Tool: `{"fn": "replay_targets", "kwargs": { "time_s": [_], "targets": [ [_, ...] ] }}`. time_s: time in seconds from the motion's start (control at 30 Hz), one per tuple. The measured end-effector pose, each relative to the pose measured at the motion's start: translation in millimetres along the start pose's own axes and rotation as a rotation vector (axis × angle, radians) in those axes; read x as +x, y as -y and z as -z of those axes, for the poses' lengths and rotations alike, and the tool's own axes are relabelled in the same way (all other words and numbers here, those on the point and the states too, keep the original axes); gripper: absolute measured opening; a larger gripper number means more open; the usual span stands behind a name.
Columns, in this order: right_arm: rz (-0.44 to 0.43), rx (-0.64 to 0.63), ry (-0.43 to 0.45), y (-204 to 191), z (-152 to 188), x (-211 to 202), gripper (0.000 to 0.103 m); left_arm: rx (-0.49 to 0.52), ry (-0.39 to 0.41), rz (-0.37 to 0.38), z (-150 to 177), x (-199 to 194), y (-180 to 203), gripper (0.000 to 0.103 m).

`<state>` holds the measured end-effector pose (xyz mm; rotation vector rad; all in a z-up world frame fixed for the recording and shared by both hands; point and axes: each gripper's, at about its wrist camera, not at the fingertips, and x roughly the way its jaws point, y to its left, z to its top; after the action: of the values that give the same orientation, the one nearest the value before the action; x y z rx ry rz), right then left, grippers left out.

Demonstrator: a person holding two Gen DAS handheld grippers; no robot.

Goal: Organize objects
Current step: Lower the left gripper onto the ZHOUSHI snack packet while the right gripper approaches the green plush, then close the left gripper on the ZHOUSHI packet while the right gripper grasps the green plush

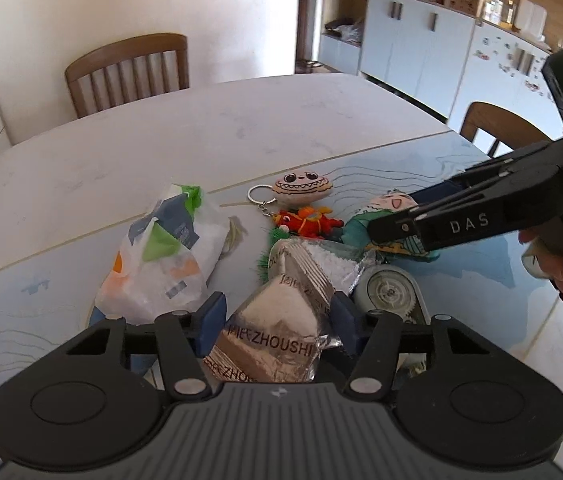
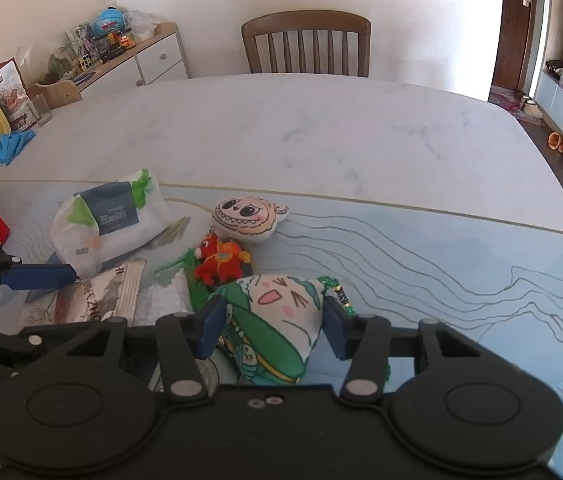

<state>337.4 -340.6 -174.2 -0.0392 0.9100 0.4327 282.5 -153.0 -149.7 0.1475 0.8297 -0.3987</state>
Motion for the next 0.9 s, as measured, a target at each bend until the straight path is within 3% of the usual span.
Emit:
{"fn": "replay_targets", "kwargs": {
  "time_s": [0.03, 0.1, 0.2, 0.33, 0.5, 0.57, 0.7, 0.9],
  "targets": [
    [-0.002, 0.003, 0.0, 0.3, -0.1, -0.6, 0.051, 0.006, -0.003, 0.012, 0.2, -0.6, -1.6, 0.059],
    [-0.006, 0.009, 0.004, 1.2, -0.2, -1.9, 0.051, 0.01, -0.014, 0.027, 1.3, -0.4, -5.0, 0.075],
    [-0.016, 0.023, 0.006, 3.2, -0.1, -4.7, 0.051, 0.035, -0.023, 0.039, 4.4, 1.2, -8.6, 0.084],
    [-0.023, 0.024, 0.006, 2.9, 0.6, -7.6, 0.051, 0.076, -0.058, 0.076, 6.9, 11.2, -8.7, 0.084],
    [-0.021, 0.025, 0.0, 3.1, 0.0, -6.1, 0.05, 0.057, -0.054, 0.091, 5.9, 17.2, -10.8, 0.084],
    [-0.021, 0.023, -0.003, 3.5, 0.0, -4.4, 0.05, 0.048, -0.049, 0.096, 5.9, 17.6, -11.8, 0.081],
    [-0.019, 0.032, -0.01, 5.6, 2.6, -2.2, 0.05, 0.02, -0.028, 0.089, 4.2, 14.6, -13.3, 0.064],
    [-0.02, 0.038, -0.007, 5.2, 3.8, -2.4, 0.047, 0.027, -0.009, 0.061, 4.2, 9.5, -10.1, 0.055]
  ]
}}
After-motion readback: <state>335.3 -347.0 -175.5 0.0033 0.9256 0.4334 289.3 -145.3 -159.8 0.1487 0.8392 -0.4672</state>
